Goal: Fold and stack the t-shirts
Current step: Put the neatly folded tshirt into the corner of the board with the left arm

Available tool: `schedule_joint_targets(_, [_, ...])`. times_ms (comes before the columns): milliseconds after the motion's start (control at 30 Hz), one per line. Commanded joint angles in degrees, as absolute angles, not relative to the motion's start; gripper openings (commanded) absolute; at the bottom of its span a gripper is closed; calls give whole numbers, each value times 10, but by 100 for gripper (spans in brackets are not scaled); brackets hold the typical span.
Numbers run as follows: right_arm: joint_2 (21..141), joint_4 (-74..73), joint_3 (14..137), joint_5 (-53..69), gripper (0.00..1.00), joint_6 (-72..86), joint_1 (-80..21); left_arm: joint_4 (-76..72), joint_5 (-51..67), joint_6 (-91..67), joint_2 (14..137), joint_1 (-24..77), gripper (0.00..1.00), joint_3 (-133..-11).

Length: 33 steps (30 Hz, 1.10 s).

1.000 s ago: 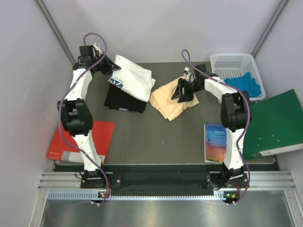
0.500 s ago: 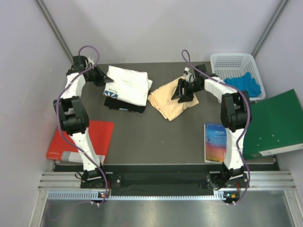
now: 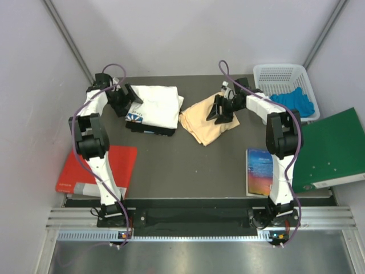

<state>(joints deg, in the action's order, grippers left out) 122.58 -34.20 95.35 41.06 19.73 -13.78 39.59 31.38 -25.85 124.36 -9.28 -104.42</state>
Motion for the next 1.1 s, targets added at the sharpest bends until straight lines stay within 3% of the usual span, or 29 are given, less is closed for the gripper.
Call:
schedule_joint_targets(0, [1208,-354,988,377,61,180,-149,368,281,-228,1165,-84,99,-1057])
schedule_joint_targets(33, [1211,-362,997,345,60,174,-150,351,277,-221,1128,-83,99,-1052])
schedule_joint_targets(100, [1224,-387,1036,312,34,149,-163,344,263,-215,1094,-80,99,-1040])
schedule_joint_targets(133, [1230,-398,1070,280,7,140,-166,355,257,-215,1067,-79,99,-1041])
schedule_joint_targets(167, [1237,-407,1087,265,0,128,-170,358,247,-215,1056,-77,99,-1035])
schedule_joint_targets(333, [1285,-442,1157,166,0,114,-194,338,186,-210,962,-46,99,-966])
schedule_joint_targets(467, [1319,-455,1169,96,0,116,-202,352,224,-207,966,3,99,-944])
schedule_joint_targets(767, [1336,-455,1119,-33,0,95,-207,357,339,-243,1117,199,99,-965])
schedule_joint_targets(933, [1335,-440,1093,-33,0,93,-207,330,380,-326,1208,236,99,-968])
schedule_joint_targets(1067, [1332,-430,1085,-18,0,98,-207,337,335,-338,1225,251,99,-961])
